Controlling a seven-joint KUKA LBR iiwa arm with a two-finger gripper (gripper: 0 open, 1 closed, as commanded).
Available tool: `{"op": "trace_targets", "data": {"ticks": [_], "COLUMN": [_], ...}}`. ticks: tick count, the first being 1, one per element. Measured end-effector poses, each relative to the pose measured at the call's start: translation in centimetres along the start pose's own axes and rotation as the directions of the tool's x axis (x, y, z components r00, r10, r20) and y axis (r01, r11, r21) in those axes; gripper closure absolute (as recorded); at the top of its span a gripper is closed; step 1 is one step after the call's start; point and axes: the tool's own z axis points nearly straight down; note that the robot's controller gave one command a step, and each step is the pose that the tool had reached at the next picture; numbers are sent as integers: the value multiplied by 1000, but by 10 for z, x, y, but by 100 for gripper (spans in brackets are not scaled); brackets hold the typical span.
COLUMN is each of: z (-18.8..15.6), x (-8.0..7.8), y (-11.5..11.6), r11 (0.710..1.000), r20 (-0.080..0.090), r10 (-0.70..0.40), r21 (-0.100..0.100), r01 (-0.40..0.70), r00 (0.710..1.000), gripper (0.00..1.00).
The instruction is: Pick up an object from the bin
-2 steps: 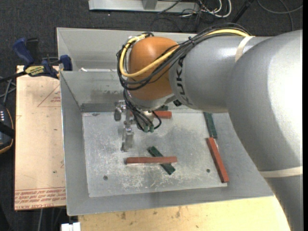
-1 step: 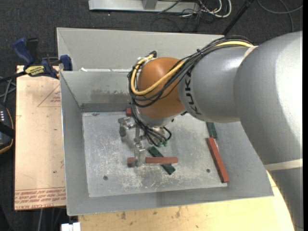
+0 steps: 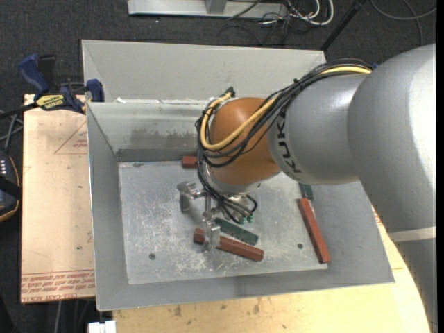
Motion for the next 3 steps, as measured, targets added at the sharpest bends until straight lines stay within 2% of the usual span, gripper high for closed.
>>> {"op": "trace_targets", "data": {"ticks": [1, 2, 3], "z": [10, 12, 12], "x": [5, 8, 8], "y": [-14, -65, -64], "r11": [986, 964, 964], "r20": [0, 2, 2], "r10": [-169, -264, -264], "r21": [0, 1, 0], "r01": [169, 264, 264], "r00": [986, 964, 964], "gripper": [0, 100, 0]}}
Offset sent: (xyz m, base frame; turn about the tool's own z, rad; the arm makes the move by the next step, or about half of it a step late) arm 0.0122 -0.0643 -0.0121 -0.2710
